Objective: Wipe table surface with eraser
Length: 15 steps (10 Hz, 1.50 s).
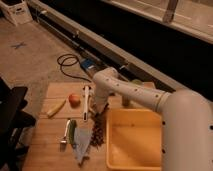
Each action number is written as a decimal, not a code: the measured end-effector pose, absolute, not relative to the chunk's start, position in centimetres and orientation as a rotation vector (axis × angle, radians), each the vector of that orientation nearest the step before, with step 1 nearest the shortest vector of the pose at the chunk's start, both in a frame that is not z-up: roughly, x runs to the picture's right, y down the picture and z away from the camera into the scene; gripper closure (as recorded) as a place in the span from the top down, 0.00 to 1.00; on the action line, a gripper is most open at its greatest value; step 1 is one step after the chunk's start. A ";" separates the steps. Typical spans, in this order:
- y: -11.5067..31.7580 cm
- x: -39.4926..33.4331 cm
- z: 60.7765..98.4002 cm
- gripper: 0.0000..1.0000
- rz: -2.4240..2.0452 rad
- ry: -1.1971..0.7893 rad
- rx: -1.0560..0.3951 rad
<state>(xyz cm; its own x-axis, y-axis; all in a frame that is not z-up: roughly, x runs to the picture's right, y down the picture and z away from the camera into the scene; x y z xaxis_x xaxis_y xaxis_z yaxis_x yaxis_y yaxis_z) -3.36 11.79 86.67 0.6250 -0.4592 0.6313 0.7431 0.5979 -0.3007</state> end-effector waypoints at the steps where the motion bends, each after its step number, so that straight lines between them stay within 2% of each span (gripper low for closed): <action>1: 11.5 -2.0 86.8 0.00 -0.728 -0.511 -0.593; 5: 7.7 -0.3 90.0 0.00 -0.724 -0.464 -0.558; 8: 6.2 -2.9 91.1 0.00 -0.757 -0.497 -0.505; 11: 7.3 -7.5 90.0 0.00 -0.797 -0.565 -0.474; 15: 11.3 -7.5 86.5 0.00 -0.761 -0.582 -0.522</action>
